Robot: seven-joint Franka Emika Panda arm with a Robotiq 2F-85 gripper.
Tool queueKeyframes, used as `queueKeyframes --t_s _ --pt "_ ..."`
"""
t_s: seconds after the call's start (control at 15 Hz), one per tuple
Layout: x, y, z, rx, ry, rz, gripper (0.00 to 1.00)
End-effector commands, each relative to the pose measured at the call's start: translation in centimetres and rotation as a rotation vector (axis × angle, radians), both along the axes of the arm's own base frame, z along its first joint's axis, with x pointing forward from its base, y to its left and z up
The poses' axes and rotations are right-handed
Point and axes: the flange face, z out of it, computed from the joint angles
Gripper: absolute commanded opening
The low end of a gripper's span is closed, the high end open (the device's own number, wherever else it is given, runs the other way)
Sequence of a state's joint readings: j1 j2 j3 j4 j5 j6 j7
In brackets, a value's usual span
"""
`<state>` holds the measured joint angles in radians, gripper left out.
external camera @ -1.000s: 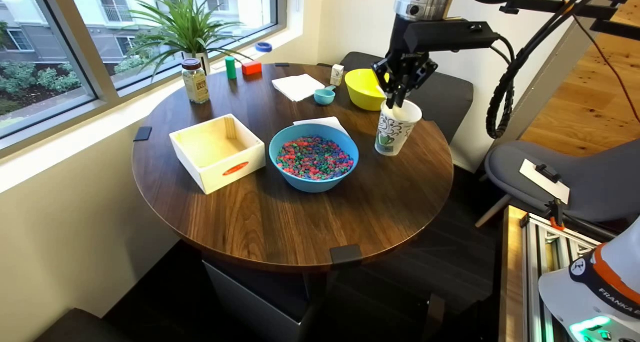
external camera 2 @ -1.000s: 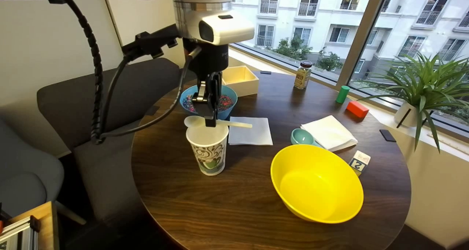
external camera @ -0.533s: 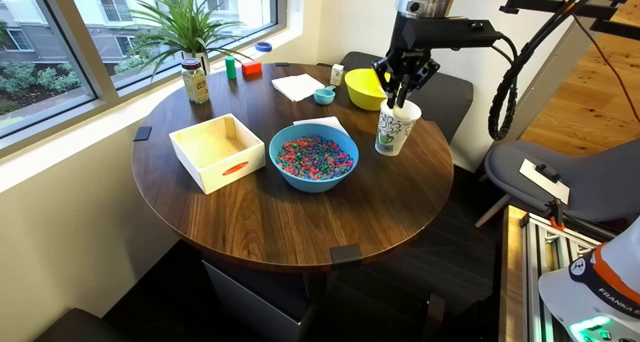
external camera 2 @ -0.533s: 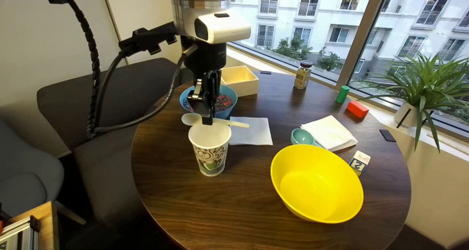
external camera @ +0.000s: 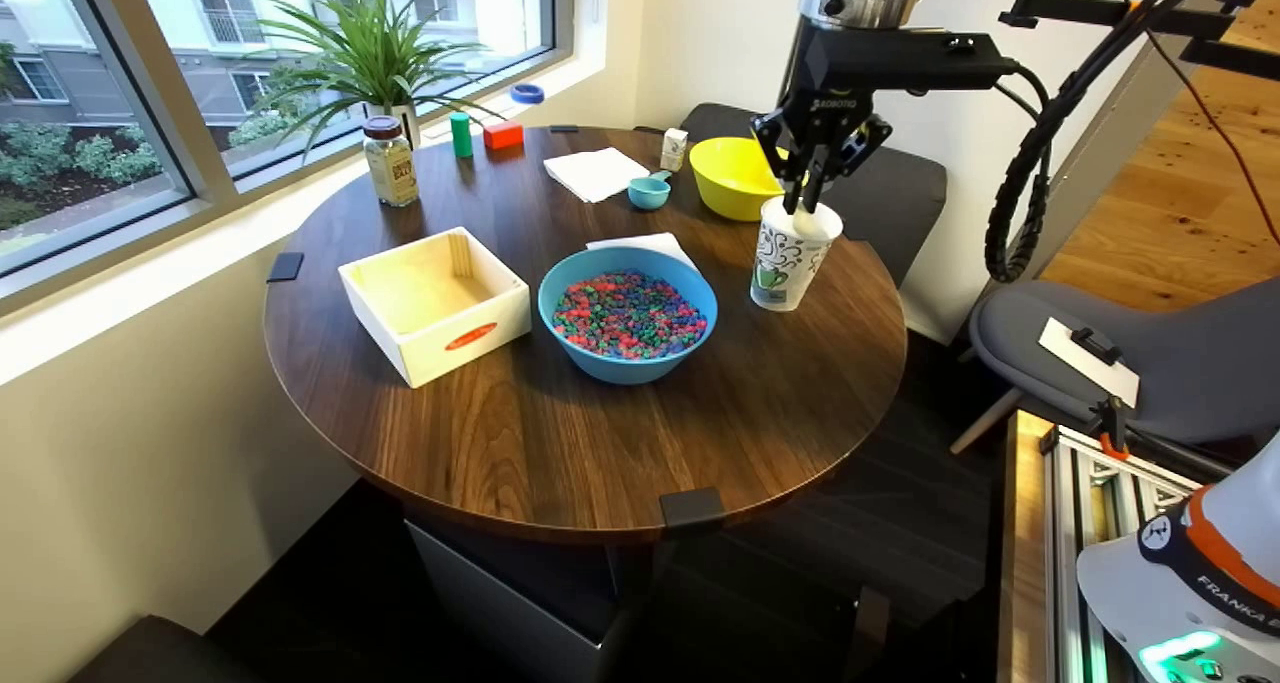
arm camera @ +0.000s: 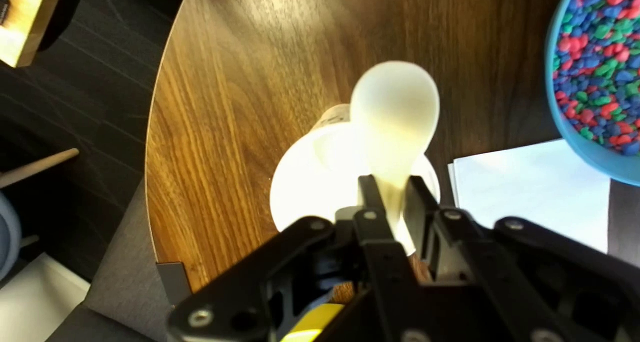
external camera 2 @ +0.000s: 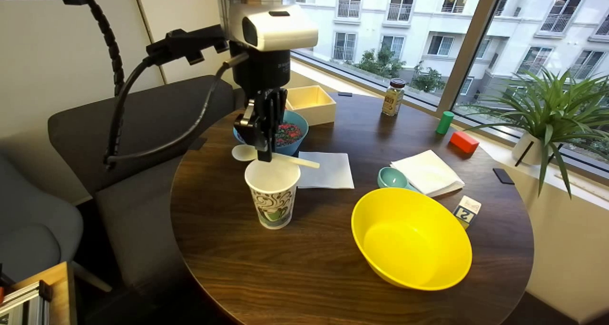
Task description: Place the coffee cup upright then put the white spoon on top of the coffee cup.
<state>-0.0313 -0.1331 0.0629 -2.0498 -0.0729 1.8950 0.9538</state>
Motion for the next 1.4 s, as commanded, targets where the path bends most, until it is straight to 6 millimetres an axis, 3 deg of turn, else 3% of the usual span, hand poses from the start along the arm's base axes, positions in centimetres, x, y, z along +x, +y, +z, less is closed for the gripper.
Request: queueKeyframes --t_s 0.0,1.07,1.13,1.2,1.33 --pt "-0.9 -0.3 -0.3 -0.016 0.024 -0.04 0.06" --pt "-1.2 -1.2 -1.3 -0.006 0.055 -0.069 0.09" --pt "-1.2 -1.2 -1.3 -0.007 0.055 -0.069 0.11" --pt "-1.2 -1.2 -1.3 -0.01 0.056 -0.07 0.4" --pt "-1.2 -1.2 -1.3 -0.009 0.058 -0.07 0.48"
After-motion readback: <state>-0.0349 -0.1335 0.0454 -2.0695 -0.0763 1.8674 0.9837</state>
